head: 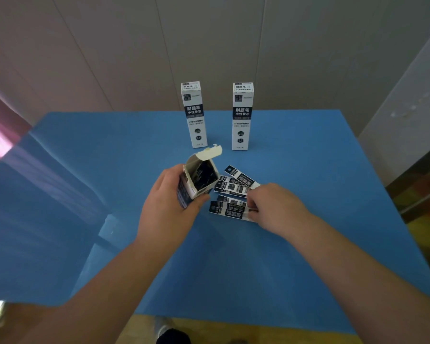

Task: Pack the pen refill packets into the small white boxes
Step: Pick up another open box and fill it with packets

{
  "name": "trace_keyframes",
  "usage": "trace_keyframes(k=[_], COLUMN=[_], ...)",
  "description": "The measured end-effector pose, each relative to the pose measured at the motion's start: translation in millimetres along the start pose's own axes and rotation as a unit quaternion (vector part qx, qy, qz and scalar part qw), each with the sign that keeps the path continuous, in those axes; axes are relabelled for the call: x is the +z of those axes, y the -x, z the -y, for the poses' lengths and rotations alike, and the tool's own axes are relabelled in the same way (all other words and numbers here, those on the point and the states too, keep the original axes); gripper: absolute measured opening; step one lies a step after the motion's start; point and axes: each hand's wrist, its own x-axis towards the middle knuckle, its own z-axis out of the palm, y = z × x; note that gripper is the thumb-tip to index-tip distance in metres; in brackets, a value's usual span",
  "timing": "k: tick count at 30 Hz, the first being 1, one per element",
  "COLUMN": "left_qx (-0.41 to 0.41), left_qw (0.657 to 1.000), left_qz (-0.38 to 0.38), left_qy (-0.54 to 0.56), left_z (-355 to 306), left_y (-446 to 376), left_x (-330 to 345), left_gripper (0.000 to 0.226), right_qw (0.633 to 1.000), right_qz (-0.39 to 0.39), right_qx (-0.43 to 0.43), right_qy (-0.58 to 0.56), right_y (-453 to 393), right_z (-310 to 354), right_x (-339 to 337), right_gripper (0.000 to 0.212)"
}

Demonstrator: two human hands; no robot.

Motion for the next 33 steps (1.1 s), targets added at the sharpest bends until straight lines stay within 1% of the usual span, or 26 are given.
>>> trace_keyframes(k=[2, 4, 5, 6, 7, 8, 9, 10, 13, 15, 17, 19, 21, 23, 25, 27, 30, 33], left_qx=[-0.007, -0.012, -0.013, -0.013, -0.013, -0.013, -0.012, -0.011, -0.010, -0.011, -0.012, -0.012, -0.012, -0.011, -0.009, -0.009, 0.004, 0.014], left_qw=[1.000, 1.000, 1.000, 1.000, 1.000, 1.000, 1.000, 1.000, 1.000, 1.000, 1.000, 1.000, 1.000, 1.000, 1.000, 1.000, 1.000, 1.000], left_qz=[-0.002, -0.005, -0.008, -0.009, -0.010, -0.010, -0.010, -0.010, -0.011, -0.010, -0.009, -0.009, -0.009, -0.006, -0.003, -0.006, -0.009, -0.014], left_qy=[0.005, 0.009, 0.010, 0.009, 0.009, 0.009, 0.009, 0.008, 0.008, 0.005, 0.006, 0.009, 0.011, 0.013, 0.014, 0.010, 0.001, -0.003], left_z=[1, 2, 2, 2, 2, 3, 3, 4, 5, 5, 6, 7, 8, 8, 5, 3, 4, 7], left_y=[-1, -2, -2, -2, -2, -2, -1, -1, -1, -2, -2, -2, -1, -1, -1, 0, 1, 1], left_x=[0, -1, -1, -2, -2, -2, -2, -2, -2, -1, -1, -1, -1, -2, -2, -1, 1, 2], left_gripper=[0.058, 0.059, 0.059, 0.059, 0.058, 0.057, 0.057, 0.057, 0.058, 0.058, 0.056, 0.055, 0.054, 0.052, 0.051, 0.055, 0.056, 0.050], right_qw=[1.000, 0.999, 0.999, 0.998, 0.998, 0.998, 0.998, 0.998, 0.990, 0.969, 0.936, 0.894, 0.843, 0.802, 0.774, 0.762, 0.753, 0.757], right_qz=[0.015, 0.042, 0.052, 0.055, 0.058, 0.056, 0.052, 0.045, 0.004, -0.034, -0.058, -0.058, -0.059, -0.074, -0.101, -0.139, -0.199, -0.242], right_qx=[-0.005, -0.004, -0.002, -0.004, -0.003, 0.001, 0.005, 0.008, 0.025, 0.039, 0.043, 0.029, 0.002, -0.022, -0.034, -0.031, -0.025, -0.038], right_qy=[0.000, -0.002, 0.002, -0.001, -0.009, -0.023, -0.036, -0.051, -0.140, -0.240, -0.344, -0.444, -0.535, -0.592, -0.624, -0.632, -0.627, -0.606], right_y=[-1, -2, -3, -4, -5, -5, -4, -3, 4, 13, 24, 34, 42, 48, 51, 50, 44, 39], right_z=[0, 1, 0, -1, -2, -2, -3, -4, -6, -5, -3, 2, 11, 23, 35, 43, 52, 62], right_x=[-1, -4, -5, -6, -8, -11, -16, -23, -48, -65, -78, -89, -97, -104, -108, -107, -105, -103], right_gripper=[0.010, 0.018, 0.016, 0.008, 0.014, 0.025, 0.032, 0.033, 0.022, 0.019, 0.016, 0.010, 0.006, 0.010, 0.019, 0.017, 0.007, 0.005])
